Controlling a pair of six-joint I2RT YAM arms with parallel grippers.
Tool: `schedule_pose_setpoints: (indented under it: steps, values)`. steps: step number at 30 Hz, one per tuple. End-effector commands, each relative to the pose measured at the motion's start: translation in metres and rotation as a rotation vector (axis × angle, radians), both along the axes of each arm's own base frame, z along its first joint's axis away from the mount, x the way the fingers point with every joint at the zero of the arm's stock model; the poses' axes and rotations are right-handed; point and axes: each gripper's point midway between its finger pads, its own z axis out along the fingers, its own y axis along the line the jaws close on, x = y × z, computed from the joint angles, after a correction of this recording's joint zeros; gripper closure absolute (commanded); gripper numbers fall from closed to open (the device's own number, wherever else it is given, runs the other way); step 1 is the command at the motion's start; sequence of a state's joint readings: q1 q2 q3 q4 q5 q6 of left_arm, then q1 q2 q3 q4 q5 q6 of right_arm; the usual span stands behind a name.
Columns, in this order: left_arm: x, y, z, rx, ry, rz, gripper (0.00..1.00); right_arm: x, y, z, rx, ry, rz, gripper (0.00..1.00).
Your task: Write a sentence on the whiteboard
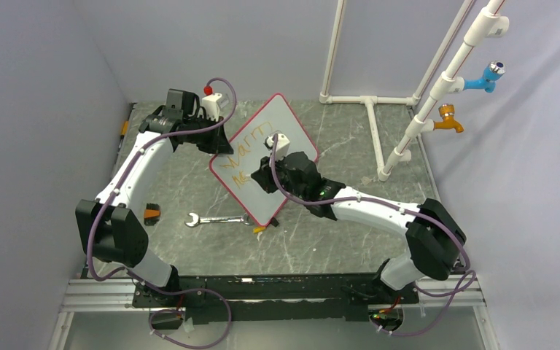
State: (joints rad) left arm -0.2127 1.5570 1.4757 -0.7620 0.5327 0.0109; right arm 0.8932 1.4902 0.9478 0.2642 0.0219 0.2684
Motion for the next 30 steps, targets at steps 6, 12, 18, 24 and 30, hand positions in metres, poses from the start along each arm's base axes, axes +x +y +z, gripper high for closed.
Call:
schedule_pose_setpoints:
  steps: [6, 12, 18, 24, 30]
  values:
    - [0.016, 0.042, -0.03, 0.263, -0.045, 0.057, 1.0, 0.021, 0.008, 0.034, 0.02, -0.073, -0.041, 1.0]
    - [0.016, 0.042, -0.03, 0.261, -0.048, 0.057, 1.0, 0.019, 0.013, 0.037, 0.034, -0.068, -0.021, 1.0]
    - [0.015, 0.042, -0.03, 0.263, -0.047, 0.055, 1.0, 0.015, 0.009, 0.024, 0.021, -0.046, -0.022, 1.0]
    - [0.015, 0.042, -0.029, 0.259, -0.048, 0.056, 1.0, 0.005, -0.003, -0.002, -0.012, -0.006, -0.031, 1.0]
    - [0.015, 0.041, -0.029, 0.259, -0.048, 0.054, 1.0, 0.003, -0.013, -0.009, -0.032, 0.002, -0.054, 1.0]
